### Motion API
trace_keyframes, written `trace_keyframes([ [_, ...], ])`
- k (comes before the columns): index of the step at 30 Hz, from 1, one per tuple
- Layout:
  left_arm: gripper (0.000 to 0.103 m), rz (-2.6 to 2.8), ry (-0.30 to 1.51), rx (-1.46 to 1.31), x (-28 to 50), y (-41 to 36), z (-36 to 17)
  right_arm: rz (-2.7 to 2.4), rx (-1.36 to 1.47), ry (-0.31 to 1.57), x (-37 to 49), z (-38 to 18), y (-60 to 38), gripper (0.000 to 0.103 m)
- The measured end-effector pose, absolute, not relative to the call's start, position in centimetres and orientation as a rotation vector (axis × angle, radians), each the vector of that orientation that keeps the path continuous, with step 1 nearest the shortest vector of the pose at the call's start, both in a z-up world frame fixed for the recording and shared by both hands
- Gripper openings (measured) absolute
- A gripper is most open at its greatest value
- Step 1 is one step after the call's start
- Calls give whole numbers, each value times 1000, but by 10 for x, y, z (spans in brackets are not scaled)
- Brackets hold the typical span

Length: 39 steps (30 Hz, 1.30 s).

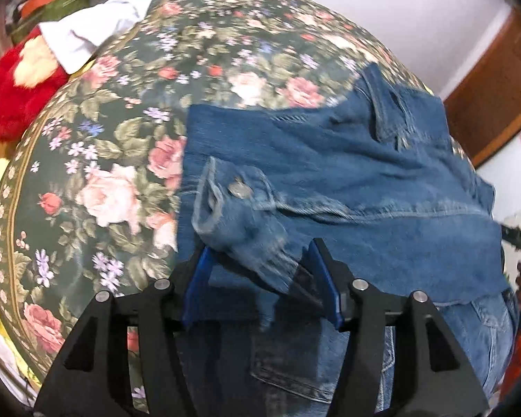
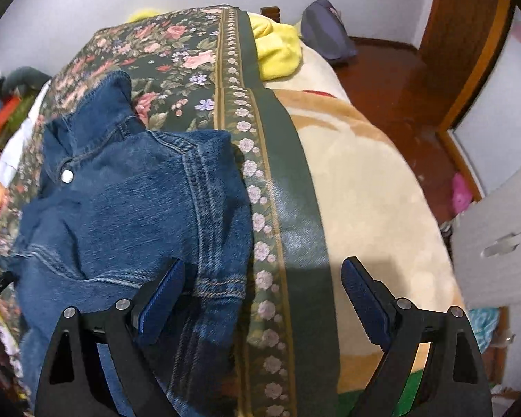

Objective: Fold large clothes

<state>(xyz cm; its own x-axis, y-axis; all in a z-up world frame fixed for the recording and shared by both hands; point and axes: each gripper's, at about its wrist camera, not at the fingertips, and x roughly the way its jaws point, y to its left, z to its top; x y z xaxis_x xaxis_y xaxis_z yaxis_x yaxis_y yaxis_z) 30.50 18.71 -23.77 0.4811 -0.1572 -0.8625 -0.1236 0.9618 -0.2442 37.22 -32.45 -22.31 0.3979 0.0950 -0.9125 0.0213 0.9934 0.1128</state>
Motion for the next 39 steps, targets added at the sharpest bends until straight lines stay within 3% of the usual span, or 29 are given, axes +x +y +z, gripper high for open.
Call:
trace_keyframes([
  [2,57,-2,1075,-305,308,194,-241,71,142,1161,369,-220,-326,90],
  [8,39,48,1110,-267,315,193,-255,137,198,1159,360,-211,-325,90],
  [9,32,57,1091,-247,311,189,-253,145,198,1155,357,-208,-324,90],
  [16,29,156,920,-65,292,163,-206,171,165,1147,357,-202,-316,90],
  [20,30,141,930,-32,298,169,-203,190,167,1138,356,-196,-313,90],
  [23,31,130,1033,-52,306,173,-235,201,169,1127,356,-194,-310,90],
  [27,44,139,1118,-99,302,178,-273,209,186,1130,354,-197,-308,90],
  [33,54,77,1095,-66,301,192,-249,207,156,1141,360,-201,-308,90],
  [37,68,87,1055,-39,312,208,-229,197,170,1119,369,-200,-312,90],
  [39,70,72,1062,-94,330,222,-227,198,176,1119,375,-202,-312,90],
])
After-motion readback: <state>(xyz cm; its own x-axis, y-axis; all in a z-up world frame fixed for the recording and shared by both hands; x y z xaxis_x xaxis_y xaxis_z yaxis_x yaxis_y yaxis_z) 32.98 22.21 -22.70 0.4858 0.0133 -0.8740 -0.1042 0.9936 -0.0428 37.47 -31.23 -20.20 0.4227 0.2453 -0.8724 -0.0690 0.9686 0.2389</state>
